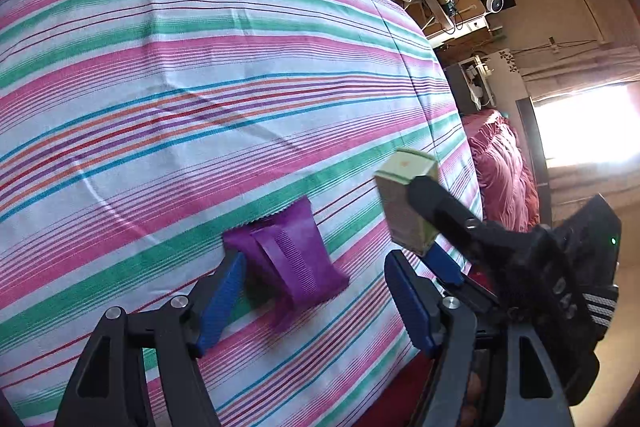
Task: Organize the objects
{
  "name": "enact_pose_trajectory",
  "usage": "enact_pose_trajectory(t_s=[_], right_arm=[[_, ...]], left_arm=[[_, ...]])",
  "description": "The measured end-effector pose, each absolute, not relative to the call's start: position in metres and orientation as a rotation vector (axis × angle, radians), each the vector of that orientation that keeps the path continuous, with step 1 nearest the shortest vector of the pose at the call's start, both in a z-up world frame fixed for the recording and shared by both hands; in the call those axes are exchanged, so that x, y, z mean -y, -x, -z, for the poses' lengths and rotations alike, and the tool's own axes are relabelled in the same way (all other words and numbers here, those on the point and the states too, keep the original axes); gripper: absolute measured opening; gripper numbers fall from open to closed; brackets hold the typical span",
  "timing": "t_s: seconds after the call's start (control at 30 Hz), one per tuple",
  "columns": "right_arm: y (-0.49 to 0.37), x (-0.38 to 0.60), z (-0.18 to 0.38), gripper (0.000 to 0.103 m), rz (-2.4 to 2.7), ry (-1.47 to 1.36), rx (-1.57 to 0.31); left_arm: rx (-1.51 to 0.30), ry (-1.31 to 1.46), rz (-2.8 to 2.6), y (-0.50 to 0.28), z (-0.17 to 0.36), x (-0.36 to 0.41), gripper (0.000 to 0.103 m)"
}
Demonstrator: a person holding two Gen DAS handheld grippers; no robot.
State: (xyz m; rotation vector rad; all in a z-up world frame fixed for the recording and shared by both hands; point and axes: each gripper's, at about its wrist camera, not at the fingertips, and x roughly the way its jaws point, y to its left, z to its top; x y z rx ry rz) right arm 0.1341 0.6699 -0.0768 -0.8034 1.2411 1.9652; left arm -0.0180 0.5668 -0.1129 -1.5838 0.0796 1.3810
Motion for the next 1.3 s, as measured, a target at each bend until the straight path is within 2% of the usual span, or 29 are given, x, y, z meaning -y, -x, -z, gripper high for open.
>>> enact_pose_trajectory(t_s=[0.17,0.23,0.3,0.4,0.6,0.97,1.13,1.3], right_arm=[[-0.136,-0.673,0.079,0.077,-1.96,0.785,-1.288],[-0.131,-0.672,0.078,0.077,-1.971,0.798,-1.272],[-0.127,-0.671,0.078,0.077,-1.971,0.797,-1.251],[-0.119,-0.667,0.083,0.077,-1.99,0.854,-1.241],[-0.087,-0.646,0.091,0.077,-2.09,1.058,-1.123],[-0.037,-0.588,0.096,0.077,-2.321,1.369,-0.916],[-0.017,-0.56,0.11,0.077,-2.342,1.552,-0.786],[-0.016,-0.56,0.112,0.077,-2.332,1.565,-0.759]], left_arm=[[-0.264,1.536,-1.462,0.0,0.115,-0.572,0.07],[-0.32,1.503,-1.485,-0.007,0.112,-0.572,0.064],[-0.391,1.477,-1.509,-0.008,0.113,-0.574,0.048],[-0.447,1.43,-1.488,-0.005,0.114,-0.561,0.039],[-0.468,1.33,-1.55,-0.001,0.108,-0.521,0.038],[-0.317,1.241,-1.918,0.027,0.103,-0.354,0.038],[-0.317,1.183,-1.973,0.017,0.1,-0.334,0.038],[-0.328,1.117,-1.991,0.005,0.088,-0.327,0.038]])
